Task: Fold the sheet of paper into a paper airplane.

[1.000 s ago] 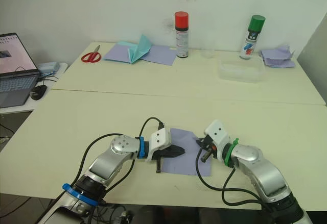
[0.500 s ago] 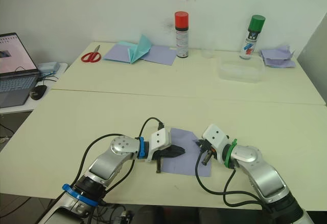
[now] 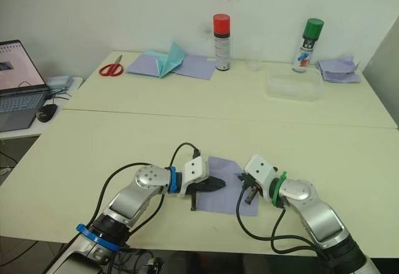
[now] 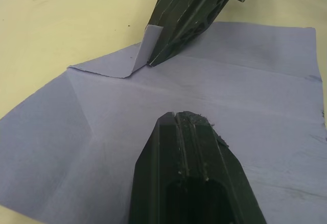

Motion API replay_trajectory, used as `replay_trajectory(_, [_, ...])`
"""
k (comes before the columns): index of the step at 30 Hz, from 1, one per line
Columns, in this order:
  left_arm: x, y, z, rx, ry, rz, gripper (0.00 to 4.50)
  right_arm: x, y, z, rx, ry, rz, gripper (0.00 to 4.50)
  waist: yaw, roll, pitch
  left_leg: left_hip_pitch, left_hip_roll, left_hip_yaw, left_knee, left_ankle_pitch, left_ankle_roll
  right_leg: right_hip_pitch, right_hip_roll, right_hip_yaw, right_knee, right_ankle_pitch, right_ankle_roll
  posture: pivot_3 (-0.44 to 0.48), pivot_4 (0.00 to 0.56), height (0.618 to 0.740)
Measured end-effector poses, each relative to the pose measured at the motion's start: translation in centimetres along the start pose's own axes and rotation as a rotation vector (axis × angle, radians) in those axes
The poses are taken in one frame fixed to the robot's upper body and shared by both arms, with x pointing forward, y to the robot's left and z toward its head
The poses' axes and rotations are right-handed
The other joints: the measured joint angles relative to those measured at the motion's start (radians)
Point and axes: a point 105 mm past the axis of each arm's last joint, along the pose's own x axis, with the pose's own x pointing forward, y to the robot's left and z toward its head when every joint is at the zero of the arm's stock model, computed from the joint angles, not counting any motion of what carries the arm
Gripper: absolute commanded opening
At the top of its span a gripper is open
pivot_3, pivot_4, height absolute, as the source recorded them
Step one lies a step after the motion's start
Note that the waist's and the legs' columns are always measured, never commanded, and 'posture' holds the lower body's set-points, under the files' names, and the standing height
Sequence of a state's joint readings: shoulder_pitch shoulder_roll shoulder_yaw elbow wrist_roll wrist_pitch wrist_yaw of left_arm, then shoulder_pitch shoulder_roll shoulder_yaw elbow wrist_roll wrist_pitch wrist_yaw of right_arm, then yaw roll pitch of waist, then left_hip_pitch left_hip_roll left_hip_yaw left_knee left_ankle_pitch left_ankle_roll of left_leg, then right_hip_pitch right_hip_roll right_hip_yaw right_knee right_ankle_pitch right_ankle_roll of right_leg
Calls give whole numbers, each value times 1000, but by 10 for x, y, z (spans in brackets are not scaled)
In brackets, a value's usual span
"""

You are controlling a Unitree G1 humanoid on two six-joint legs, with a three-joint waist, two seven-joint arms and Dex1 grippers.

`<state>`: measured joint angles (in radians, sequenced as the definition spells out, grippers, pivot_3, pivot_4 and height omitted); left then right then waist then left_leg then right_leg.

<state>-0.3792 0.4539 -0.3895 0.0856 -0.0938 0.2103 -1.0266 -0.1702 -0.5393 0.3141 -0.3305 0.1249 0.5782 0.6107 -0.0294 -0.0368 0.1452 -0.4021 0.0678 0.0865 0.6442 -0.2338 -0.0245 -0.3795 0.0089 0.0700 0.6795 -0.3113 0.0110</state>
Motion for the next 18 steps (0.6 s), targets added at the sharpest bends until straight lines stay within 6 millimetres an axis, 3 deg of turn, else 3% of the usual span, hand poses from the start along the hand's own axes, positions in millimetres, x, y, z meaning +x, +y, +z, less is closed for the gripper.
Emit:
replay_trajectory(10, [0, 2, 0, -5, 3, 11, 0, 0, 0, 0, -1, 1, 1, 13, 0, 0, 0, 0, 0, 0, 0, 0, 0, 0, 0, 0, 0, 0, 0, 0, 150, 740])
replay_trajectory(18, [-2, 22, 5, -141, -30, 106, 0, 0, 1, 0, -6, -1, 9, 13, -1, -1, 1, 0, -1, 0, -1, 0, 0, 0, 0, 0, 0, -1, 1, 0, 150, 740])
